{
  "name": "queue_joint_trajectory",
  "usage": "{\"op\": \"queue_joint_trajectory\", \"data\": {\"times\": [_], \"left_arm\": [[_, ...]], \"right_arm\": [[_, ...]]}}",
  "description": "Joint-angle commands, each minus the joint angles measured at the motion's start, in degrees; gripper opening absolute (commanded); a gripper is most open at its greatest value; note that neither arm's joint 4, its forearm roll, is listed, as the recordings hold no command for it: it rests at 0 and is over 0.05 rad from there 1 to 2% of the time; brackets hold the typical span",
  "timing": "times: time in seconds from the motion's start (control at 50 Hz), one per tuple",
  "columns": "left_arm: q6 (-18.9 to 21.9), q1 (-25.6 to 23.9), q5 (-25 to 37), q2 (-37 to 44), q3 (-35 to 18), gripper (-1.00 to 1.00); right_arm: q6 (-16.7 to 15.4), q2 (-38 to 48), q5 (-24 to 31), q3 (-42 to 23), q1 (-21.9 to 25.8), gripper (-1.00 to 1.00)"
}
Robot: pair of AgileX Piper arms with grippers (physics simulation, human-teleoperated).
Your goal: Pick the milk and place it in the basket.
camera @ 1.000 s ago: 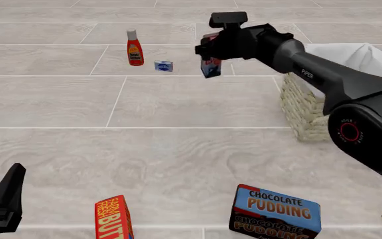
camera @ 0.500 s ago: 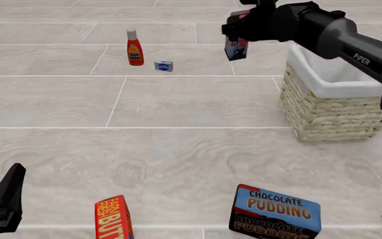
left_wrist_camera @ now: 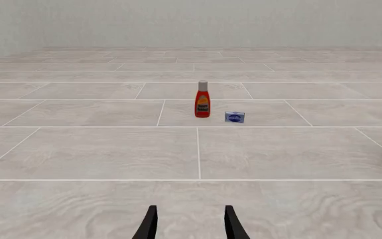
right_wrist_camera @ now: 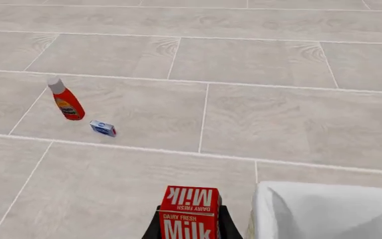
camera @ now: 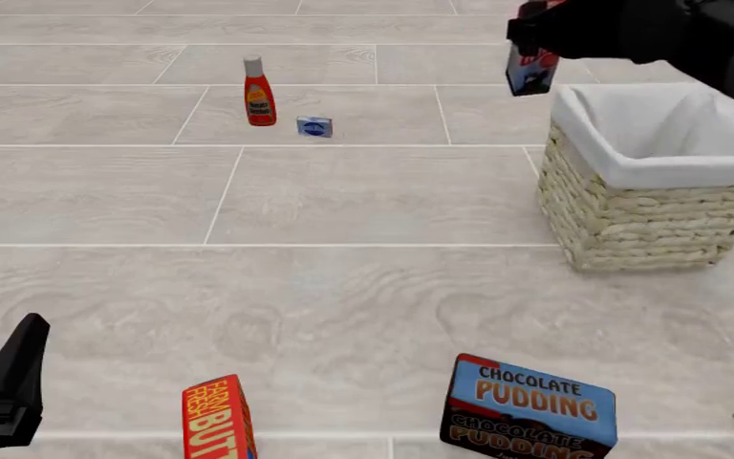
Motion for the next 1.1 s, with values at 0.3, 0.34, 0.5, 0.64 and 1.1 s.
{"op": "queue_joint_trajectory", "data": {"times": [0.3,0.34,0.5,0.64,1.1], "left_arm": [[0.00,0.00,0.00,0.00,0.00,1.00],[0.00,0.00,0.00,0.00,0.00,1.00],[0.00,0.00,0.00,0.00,0.00,1.00],[0.00,0.00,0.00,0.00,0.00,1.00],[0.00,0.00,0.00,0.00,0.00,1.00]], "right_arm": [[-1.04,-7.11,-0.57,5.17,-8.94,-1.00],[-1.26,-7.26,-0.55,5.44,-9.74,-1.00],[-1.24,-7.40,-0.91,6.37,-11.98,-1.00],[-1.13,-6.82,-1.89,7.71,-13.73,-1.00],[-1.50,-6.52,-1.91,9.57,-18.69,-1.00]]}}
